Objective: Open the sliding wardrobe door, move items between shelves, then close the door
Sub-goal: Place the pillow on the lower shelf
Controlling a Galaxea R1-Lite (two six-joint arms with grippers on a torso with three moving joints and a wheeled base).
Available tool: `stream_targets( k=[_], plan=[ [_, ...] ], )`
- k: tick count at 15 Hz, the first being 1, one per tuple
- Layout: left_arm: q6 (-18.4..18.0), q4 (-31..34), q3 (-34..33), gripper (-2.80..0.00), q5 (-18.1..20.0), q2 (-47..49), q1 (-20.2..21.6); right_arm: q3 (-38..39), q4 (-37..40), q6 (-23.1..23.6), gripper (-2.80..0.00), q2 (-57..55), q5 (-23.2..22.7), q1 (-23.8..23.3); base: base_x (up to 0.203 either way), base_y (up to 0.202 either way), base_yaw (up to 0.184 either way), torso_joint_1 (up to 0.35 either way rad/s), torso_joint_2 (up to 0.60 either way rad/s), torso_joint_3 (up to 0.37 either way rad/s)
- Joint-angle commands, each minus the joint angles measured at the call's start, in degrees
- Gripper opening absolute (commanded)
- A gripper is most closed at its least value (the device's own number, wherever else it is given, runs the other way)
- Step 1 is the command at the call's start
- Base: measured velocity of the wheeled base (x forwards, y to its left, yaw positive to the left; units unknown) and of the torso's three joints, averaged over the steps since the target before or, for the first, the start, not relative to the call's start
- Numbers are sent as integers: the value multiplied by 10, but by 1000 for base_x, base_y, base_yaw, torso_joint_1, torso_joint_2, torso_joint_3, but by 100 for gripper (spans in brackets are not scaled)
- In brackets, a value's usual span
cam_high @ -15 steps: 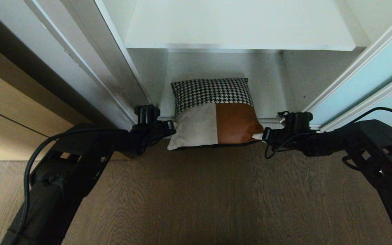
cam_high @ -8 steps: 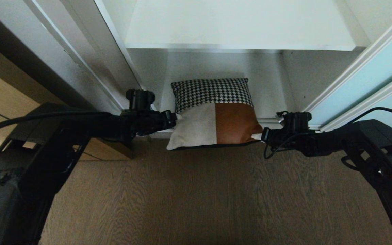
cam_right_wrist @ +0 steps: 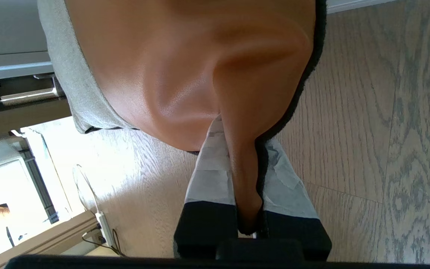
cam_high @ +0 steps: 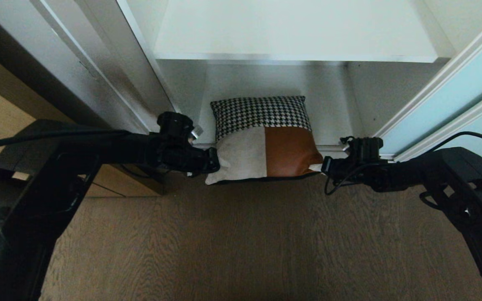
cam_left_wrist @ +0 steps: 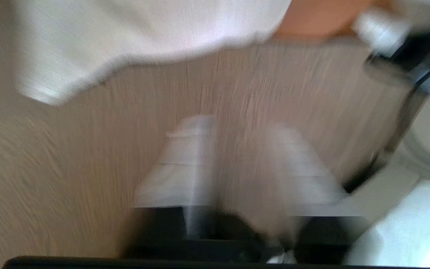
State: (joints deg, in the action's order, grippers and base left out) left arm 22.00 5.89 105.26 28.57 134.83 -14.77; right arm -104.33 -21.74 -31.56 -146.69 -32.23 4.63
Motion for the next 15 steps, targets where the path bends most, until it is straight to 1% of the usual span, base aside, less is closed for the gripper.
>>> stream_targets(
  k=[1,2,4,7,8,9,10,11,12,14,15],
  plan=[
    [-9,41,44,-280,2,70,-13,1,0,-2,-280,2,-2,1,0,0,0,0,0,0],
    [-23,57,54,-280,2,93,-17,4,-1,-2,-280,5,-1,1,0,0,0,0,0,0],
    [-53,65,60,-280,1,122,-20,4,0,-2,-280,7,-1,4,0,0,0,0,0,0],
    [-71,62,61,-280,-2,152,-19,8,-1,-2,-280,11,-1,7,0,0,0,0,0,0],
    [-73,48,61,-280,-9,159,-18,11,-1,-1,-280,14,-1,7,0,0,0,0,0,0],
    [-71,12,61,-280,-25,167,-16,15,-1,-1,-280,16,-1,7,0,0,0,0,0,0],
    [-69,-35,61,-280,-56,179,-16,16,-1,-1,-280,17,-1,8,0,0,0,0,0,0],
    [-66,-89,61,-280,-96,191,-15,16,-1,-1,-280,18,-1,8,0,0,0,0,0,0],
    [-60,-130,61,-280,-122,195,-15,15,-1,-1,-280,17,-1,8,0,0,0,0,0,0],
    [-44,-181,61,-280,-135,193,-14,17,-1,-1,-280,17,-1,8,0,0,0,0,0,0],
    [-41,-223,61,-280,-149,195,-15,18,-1,-1,-280,17,-1,8,0,0,0,0,0,0]
  ],
)
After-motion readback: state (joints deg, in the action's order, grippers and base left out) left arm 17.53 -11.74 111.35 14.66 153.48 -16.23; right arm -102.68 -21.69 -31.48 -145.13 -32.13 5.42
